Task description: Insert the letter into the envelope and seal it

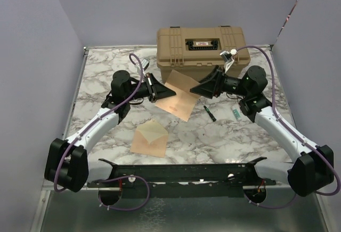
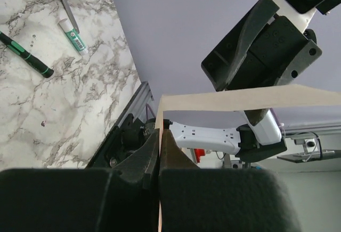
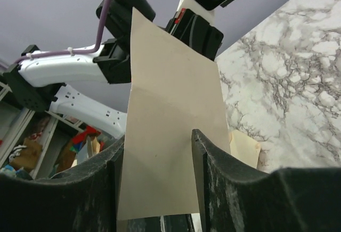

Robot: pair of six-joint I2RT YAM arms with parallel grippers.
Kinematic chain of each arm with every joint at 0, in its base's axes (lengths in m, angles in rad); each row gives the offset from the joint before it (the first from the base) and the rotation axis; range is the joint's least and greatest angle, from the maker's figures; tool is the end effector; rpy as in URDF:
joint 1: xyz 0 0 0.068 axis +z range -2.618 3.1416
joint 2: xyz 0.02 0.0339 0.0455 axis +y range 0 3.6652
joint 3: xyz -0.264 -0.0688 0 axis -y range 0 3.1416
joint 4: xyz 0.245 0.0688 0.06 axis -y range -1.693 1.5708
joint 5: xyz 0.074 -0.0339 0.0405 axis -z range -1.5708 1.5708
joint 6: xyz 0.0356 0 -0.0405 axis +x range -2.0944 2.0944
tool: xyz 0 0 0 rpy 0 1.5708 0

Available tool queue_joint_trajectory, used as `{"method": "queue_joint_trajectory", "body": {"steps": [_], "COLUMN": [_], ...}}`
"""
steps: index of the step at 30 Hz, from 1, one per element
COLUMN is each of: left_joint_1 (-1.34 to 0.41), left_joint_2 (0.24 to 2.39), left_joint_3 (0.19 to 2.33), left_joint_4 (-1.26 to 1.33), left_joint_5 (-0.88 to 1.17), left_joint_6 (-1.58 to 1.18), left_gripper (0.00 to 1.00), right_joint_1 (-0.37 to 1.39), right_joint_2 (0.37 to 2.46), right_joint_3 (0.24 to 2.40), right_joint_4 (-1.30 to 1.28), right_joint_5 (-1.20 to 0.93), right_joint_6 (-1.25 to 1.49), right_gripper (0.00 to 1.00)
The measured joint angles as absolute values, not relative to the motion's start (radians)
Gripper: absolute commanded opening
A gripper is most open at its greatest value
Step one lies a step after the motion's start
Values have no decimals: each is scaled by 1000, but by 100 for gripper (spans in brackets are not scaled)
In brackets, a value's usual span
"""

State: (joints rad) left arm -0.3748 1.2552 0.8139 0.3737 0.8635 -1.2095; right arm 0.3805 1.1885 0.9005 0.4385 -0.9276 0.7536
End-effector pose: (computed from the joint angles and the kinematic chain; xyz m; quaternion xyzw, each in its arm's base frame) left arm 0.2526 -0.1285 0.3075 -0.0078 0.7224 -0.6562 0.2179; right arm 0.2380 0.1259 0.3607 -0.2252 0.6359 0.6103 0.4154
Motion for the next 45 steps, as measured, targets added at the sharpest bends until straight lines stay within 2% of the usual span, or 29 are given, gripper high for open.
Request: {"method": "queue_joint_trajectory", "body": {"steps": [8, 15, 19, 22, 25, 31, 34, 36, 43, 45], "left_joint_1": [-375, -375, -375, -375, -374, -374, -374, -374, -374, -374], "left_joint_2": [1308, 1360, 1367, 1365, 1352, 1300, 1296, 1296, 1296, 1296], "left_joint_3": [802, 801, 802, 802, 802, 802, 802, 802, 803, 803], "left_joint_4": [401, 430, 455, 482, 492, 510, 516, 515, 516, 516], "left_joint_5": [858, 856, 869, 910, 954, 1036, 1071, 1084, 1110, 1113], "left_joint_6": [-1227, -1235, -1234, -1212, -1185, -1154, -1146, -1143, -1141, -1140], "left_gripper": [0, 0, 0, 0, 0, 0, 0, 0, 0, 0], "right_joint_1": [381, 381, 381, 381, 381, 382, 401, 432, 498, 498], "right_joint_2": [1204, 1204, 1201, 1193, 1192, 1225, 1273, 1300, 1328, 1327], "right_joint_3": [900, 928, 935, 938, 938, 923, 923, 923, 910, 899], "right_joint_4": [419, 315, 252, 177, 128, 159, 194, 202, 273, 306], "right_joint_5": [-1068, -1162, -1137, -1012, -920, -970, -1053, -1102, -1213, -1226], "right_joint_6": [748, 693, 660, 650, 629, 587, 574, 566, 587, 605], "right_gripper": [66, 69, 69, 70, 78, 80, 77, 70, 34, 19]}}
